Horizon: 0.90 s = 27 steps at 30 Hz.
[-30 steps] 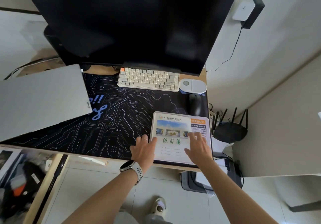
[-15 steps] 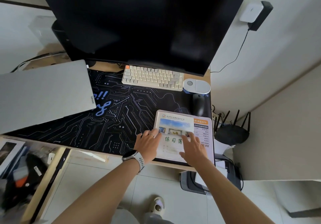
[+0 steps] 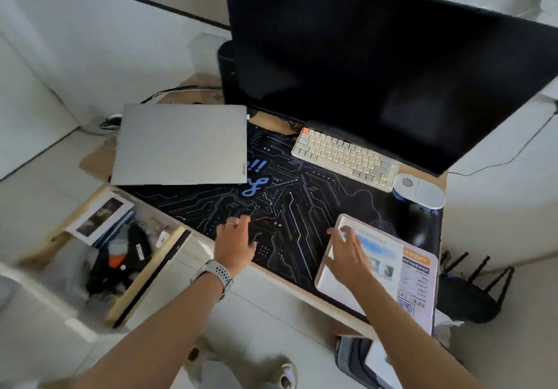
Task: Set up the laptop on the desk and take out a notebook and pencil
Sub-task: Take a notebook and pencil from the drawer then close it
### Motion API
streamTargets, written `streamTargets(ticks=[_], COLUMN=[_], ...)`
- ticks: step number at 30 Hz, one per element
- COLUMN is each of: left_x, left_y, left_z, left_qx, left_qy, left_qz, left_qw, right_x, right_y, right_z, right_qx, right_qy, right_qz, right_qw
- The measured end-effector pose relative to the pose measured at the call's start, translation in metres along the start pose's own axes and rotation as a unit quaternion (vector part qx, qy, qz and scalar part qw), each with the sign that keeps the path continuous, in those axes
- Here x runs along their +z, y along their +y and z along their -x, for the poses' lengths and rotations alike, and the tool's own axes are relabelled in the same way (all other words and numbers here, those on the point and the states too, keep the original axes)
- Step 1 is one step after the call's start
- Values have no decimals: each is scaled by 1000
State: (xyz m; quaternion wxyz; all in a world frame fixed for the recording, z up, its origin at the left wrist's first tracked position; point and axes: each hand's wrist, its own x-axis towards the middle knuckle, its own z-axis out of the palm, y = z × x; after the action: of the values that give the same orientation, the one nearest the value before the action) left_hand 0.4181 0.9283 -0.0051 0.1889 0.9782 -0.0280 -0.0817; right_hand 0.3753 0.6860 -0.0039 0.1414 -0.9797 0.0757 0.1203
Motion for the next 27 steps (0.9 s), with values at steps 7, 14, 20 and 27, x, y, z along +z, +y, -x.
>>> streamTargets(ticks=[7, 14, 20, 27], left_x=[-37, -63, -83, -85], left_y=[-103, -205, -274, -318], left_z=[19, 32, 44, 57], left_qx=[-119, -173, -252, -279], left_qy=[13, 23, 36, 33], left_qz=[9, -33, 63, 150], left_qw=[993, 984, 965, 948], right_x=[14, 42, 72, 109], right_y=[-114, -237, -325, -397], right_z=[-31, -47, -51, -42], right_qx=[-112, -201, -282, -347], right_qy=[-26, -71, -84, -127], right_qz=[18, 43, 70, 66], right_qw=[993, 976, 953, 927])
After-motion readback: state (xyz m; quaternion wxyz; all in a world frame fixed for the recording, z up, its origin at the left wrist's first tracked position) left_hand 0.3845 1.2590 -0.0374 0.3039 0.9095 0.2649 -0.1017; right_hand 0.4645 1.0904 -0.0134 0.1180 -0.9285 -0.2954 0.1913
